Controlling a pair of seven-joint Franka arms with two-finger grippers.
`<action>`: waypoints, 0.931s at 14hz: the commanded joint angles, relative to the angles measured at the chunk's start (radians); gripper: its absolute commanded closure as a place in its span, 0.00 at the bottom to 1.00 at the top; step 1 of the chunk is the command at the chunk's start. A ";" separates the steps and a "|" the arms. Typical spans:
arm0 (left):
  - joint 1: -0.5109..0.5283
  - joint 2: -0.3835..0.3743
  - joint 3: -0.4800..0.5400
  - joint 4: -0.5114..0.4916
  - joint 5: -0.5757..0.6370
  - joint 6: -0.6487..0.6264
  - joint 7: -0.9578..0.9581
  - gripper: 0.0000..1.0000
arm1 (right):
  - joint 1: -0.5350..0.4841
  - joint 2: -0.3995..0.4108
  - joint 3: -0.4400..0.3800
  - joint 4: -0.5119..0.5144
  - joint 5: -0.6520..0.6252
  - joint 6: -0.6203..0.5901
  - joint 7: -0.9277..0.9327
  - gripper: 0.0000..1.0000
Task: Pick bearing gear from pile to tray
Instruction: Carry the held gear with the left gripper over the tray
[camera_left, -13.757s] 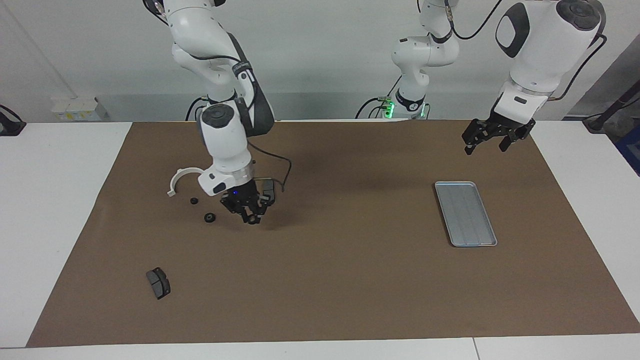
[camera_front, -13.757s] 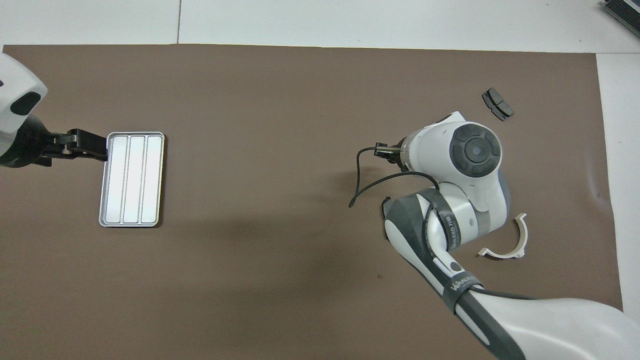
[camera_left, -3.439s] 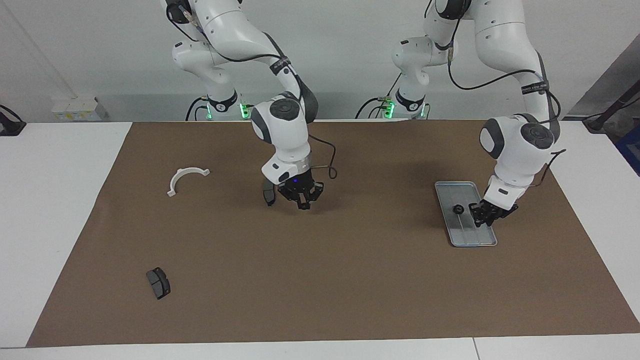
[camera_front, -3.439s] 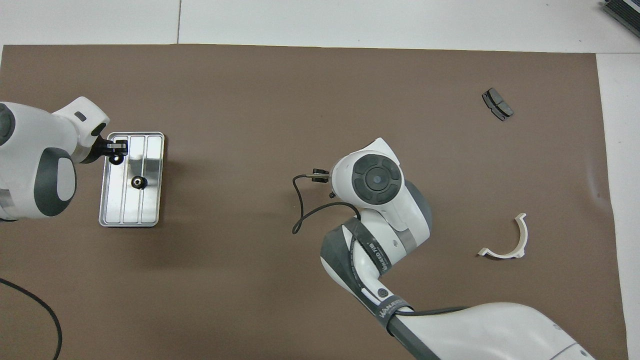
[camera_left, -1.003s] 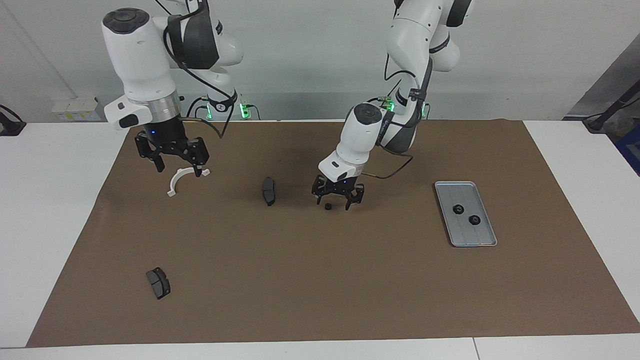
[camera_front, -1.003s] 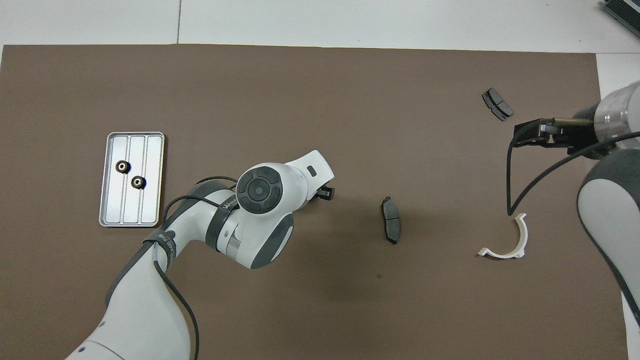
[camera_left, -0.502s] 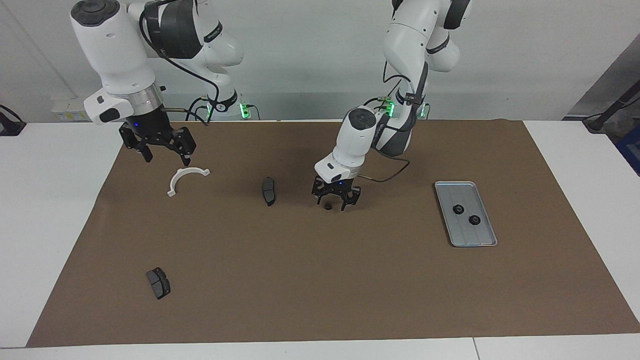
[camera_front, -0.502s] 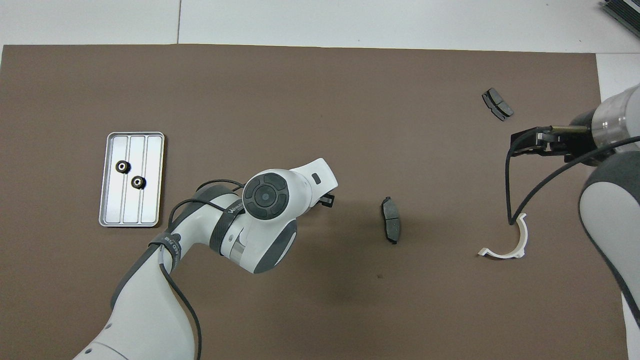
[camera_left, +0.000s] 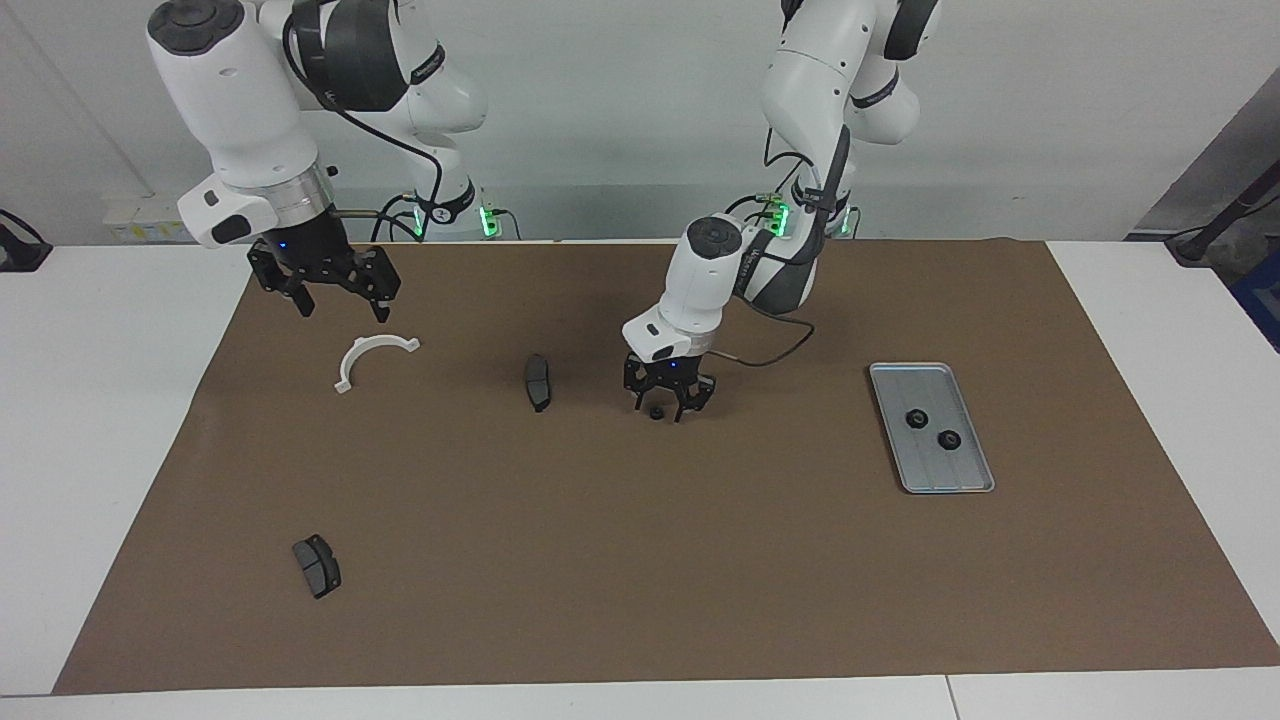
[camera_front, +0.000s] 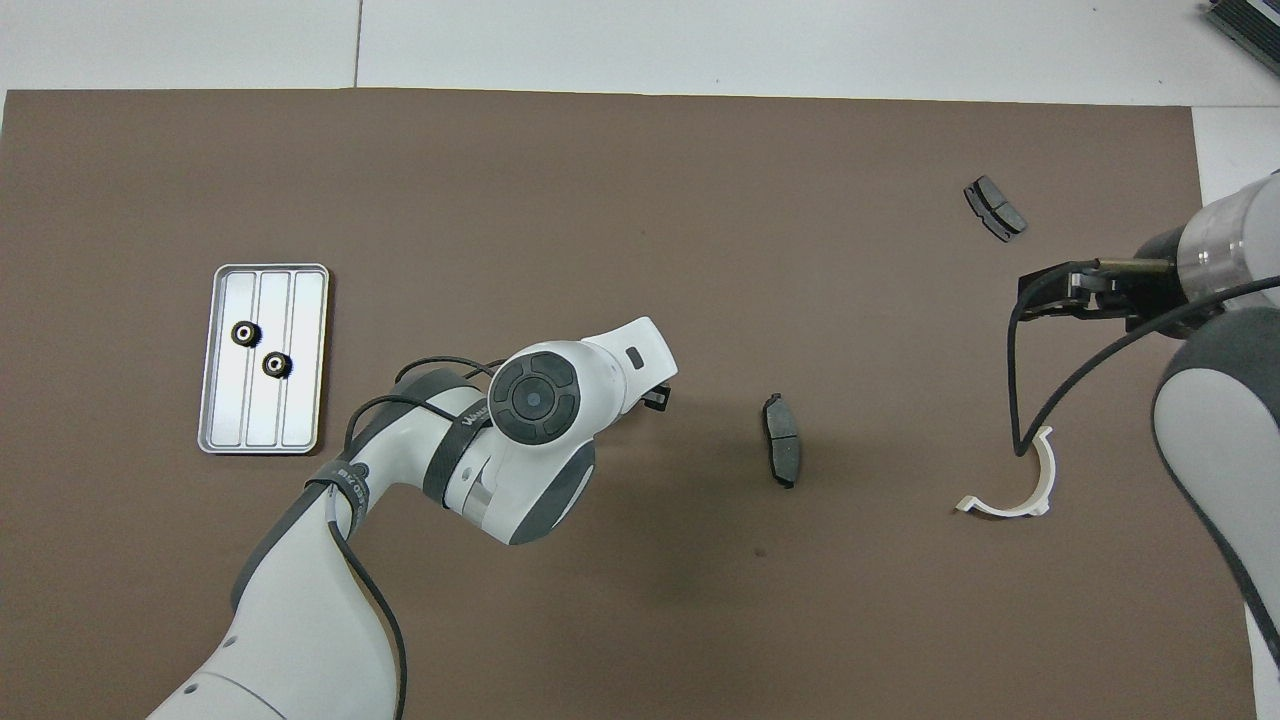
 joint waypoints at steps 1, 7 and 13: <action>-0.018 0.012 0.019 -0.004 0.016 0.027 0.005 0.41 | -0.007 -0.024 0.011 -0.016 -0.002 -0.016 -0.034 0.00; -0.018 0.010 0.016 -0.015 0.016 0.014 0.005 0.83 | -0.022 -0.007 0.014 0.060 -0.010 -0.067 -0.054 0.00; 0.000 0.009 0.019 0.071 0.015 -0.099 0.000 1.00 | -0.021 0.025 0.007 0.103 -0.008 -0.113 -0.069 0.00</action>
